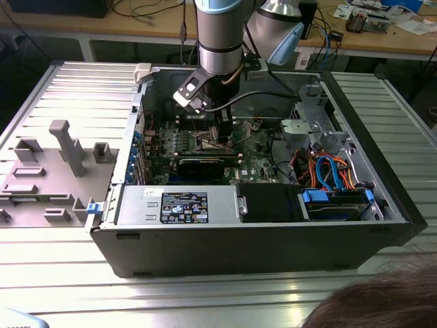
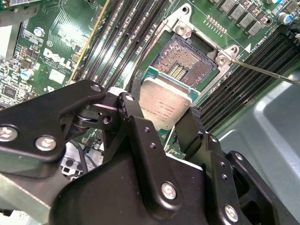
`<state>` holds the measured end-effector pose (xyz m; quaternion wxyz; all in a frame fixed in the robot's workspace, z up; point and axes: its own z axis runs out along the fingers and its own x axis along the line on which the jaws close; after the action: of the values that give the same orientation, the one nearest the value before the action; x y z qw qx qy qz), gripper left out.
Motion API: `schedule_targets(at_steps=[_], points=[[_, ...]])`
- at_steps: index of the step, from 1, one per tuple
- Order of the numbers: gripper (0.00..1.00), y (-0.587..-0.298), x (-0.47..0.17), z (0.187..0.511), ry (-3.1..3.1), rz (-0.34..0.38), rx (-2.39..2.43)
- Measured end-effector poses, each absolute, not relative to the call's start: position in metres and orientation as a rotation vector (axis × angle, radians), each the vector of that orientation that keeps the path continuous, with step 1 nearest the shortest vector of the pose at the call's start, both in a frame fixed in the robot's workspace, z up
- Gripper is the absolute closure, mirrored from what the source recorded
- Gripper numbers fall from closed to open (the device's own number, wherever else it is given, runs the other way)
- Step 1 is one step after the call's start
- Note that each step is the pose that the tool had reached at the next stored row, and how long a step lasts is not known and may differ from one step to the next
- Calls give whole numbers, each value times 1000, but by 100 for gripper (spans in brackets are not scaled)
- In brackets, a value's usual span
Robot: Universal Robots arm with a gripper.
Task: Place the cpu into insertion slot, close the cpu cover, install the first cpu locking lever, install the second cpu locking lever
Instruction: 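Place the cpu into insertion slot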
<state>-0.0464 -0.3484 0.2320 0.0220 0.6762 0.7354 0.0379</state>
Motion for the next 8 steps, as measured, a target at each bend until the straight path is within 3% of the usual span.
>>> schedule_targets(at_steps=[8], points=[[45, -348, -46, 232, 2272, 117, 2102]])
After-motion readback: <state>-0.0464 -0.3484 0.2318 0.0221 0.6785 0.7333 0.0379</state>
